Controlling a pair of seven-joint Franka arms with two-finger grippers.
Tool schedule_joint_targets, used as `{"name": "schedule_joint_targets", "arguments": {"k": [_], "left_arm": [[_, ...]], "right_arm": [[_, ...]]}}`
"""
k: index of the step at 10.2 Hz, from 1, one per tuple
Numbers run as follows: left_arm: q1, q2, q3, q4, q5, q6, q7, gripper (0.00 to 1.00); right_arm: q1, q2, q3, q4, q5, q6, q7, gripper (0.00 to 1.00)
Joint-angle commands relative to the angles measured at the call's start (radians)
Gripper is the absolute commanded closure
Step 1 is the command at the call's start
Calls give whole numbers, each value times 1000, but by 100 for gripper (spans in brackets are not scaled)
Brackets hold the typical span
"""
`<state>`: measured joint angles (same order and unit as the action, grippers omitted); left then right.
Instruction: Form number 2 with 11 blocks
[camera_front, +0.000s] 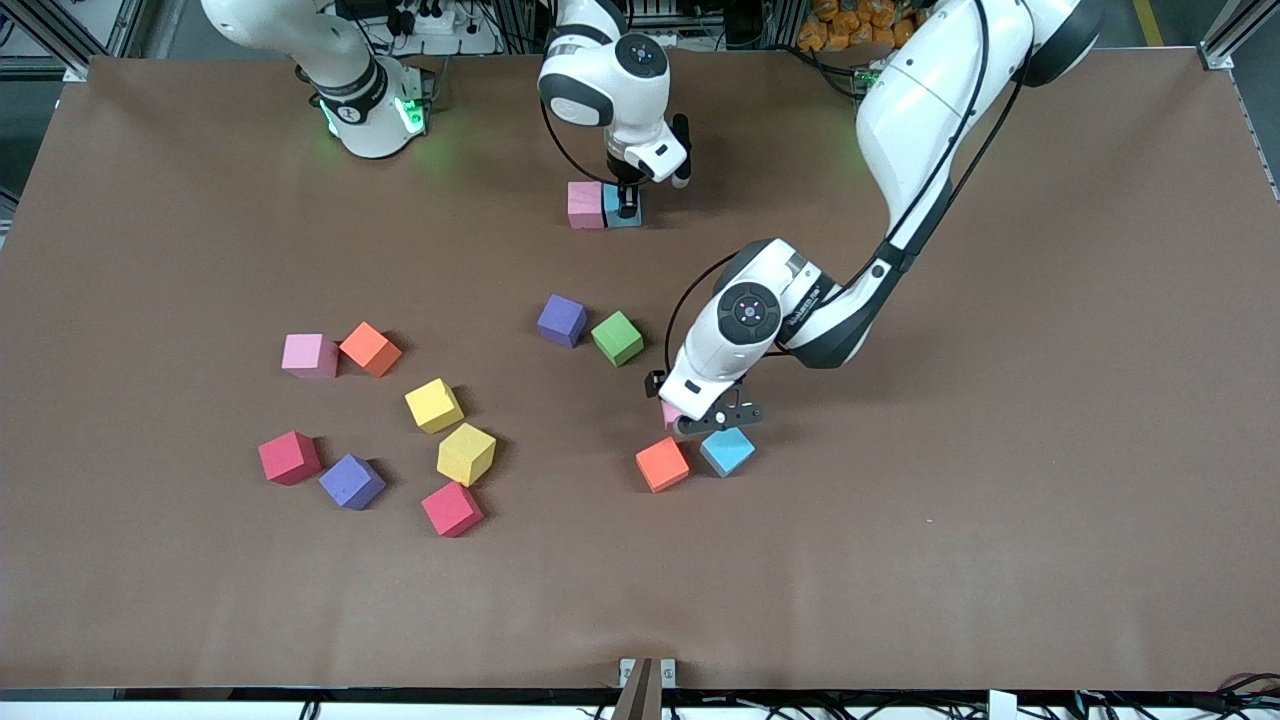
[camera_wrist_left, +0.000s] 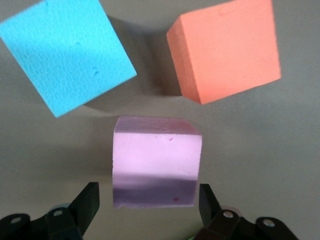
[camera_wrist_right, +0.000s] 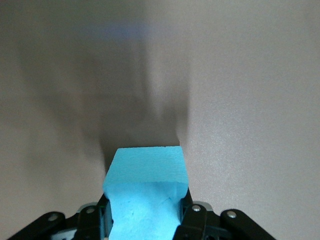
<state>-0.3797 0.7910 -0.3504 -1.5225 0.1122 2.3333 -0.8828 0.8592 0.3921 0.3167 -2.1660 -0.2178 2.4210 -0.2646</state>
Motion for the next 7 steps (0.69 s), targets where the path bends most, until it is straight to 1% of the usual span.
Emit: {"name": "schedule_joint_targets", "arguments": {"k": [1, 7], "left_arm": [[-5, 4, 2, 8, -12, -11, 8, 11], [-7, 33, 4, 12, -16, 18, 4, 11]], "right_arm": [[-29, -35, 25, -32, -14, -7, 7, 100], [-31, -36, 25, -32, -14, -22, 44, 100]]}}
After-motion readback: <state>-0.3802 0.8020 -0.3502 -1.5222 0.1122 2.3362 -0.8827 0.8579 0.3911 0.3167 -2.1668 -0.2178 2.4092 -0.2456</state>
